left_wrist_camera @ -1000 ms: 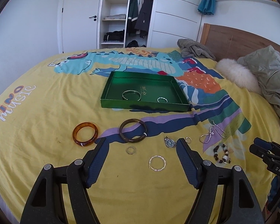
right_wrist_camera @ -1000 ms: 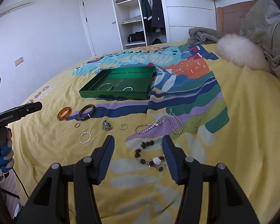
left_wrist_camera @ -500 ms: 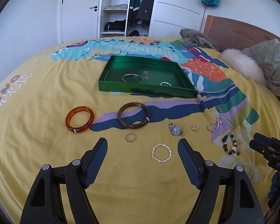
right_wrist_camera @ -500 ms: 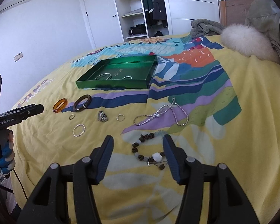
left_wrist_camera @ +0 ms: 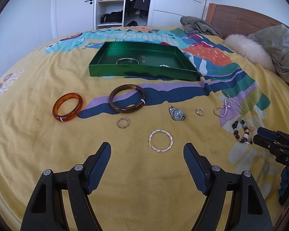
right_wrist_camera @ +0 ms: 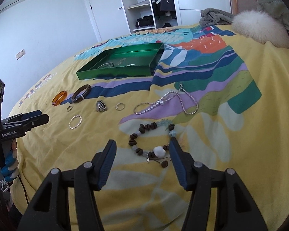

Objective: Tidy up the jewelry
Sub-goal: 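Move the left tool to the second twisted hoop while the right tool approaches the brown-bead bracelet, then close the right tool on the brown-bead bracelet while the left tool grasps the twisted hoop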

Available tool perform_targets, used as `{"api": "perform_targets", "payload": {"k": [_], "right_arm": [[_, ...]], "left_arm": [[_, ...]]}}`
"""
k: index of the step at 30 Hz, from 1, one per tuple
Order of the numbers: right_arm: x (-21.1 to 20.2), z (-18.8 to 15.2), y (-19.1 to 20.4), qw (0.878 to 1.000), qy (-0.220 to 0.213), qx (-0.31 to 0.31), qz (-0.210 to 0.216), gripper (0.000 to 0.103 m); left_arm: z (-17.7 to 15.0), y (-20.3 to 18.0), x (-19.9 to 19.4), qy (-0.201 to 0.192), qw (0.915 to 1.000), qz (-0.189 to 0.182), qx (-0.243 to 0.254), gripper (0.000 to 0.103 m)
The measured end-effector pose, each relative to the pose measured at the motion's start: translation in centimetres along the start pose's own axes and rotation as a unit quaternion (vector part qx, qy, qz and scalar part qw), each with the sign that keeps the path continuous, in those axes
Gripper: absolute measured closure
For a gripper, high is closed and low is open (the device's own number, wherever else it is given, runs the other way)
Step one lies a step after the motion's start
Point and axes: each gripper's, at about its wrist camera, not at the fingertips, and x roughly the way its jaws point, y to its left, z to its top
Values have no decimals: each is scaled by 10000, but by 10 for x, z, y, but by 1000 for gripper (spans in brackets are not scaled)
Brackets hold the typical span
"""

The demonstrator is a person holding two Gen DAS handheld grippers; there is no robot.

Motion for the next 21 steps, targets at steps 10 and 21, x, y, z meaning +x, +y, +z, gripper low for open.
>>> {"api": "perform_targets", "payload": {"k": [10,21], "right_arm": [[18,-4,-7,9997,213,114,-53,48],[40,9,17,9986,388,-223,279,65]], "left_arm": [[-2,8,10,124,9998,4,-127,26],[-1,8,13,147,9998,12,-146,26]]}}
